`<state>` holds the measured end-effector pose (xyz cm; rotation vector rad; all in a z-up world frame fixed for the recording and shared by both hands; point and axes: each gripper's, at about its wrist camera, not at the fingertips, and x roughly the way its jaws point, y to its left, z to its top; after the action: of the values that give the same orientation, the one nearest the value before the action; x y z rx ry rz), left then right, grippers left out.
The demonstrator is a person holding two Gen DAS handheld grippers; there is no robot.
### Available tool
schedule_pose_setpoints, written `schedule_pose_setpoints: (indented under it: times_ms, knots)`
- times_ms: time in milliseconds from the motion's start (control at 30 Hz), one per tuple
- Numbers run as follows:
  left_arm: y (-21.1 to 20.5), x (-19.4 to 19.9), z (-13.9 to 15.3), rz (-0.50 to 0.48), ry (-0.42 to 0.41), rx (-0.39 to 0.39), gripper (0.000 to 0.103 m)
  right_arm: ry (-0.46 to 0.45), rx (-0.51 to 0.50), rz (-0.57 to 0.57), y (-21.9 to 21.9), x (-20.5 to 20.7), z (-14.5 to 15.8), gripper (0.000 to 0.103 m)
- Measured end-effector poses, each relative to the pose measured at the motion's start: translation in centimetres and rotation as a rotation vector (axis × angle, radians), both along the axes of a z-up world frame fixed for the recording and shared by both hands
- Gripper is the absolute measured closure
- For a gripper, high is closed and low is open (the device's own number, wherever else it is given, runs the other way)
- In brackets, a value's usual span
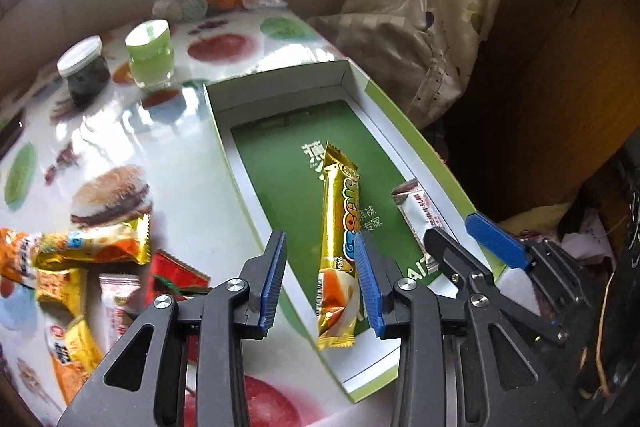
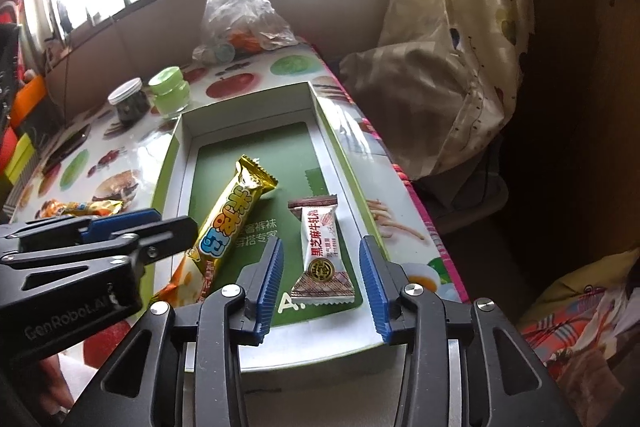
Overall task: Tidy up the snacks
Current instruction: 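Open both tools to release the wafer bar and candy packet in the box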
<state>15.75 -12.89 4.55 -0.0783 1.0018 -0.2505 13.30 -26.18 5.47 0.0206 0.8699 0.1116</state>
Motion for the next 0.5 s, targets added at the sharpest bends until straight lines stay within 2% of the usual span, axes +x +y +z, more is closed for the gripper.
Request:
schedule_pose_setpoints:
  times_ms: [400,500]
  knots:
    - [1.1,-2.5,2.0,-0.009,-0.066,-0.007,0.066,-0.03,0.017,-0.013,0.6,-1.9,1.5,0.063]
    - [1.5,-3.1,2.5,-0.002,-0.084,0.012,0.066,-0.046,0.038,-0.014,0.8,-2.5,2.1,0.063]
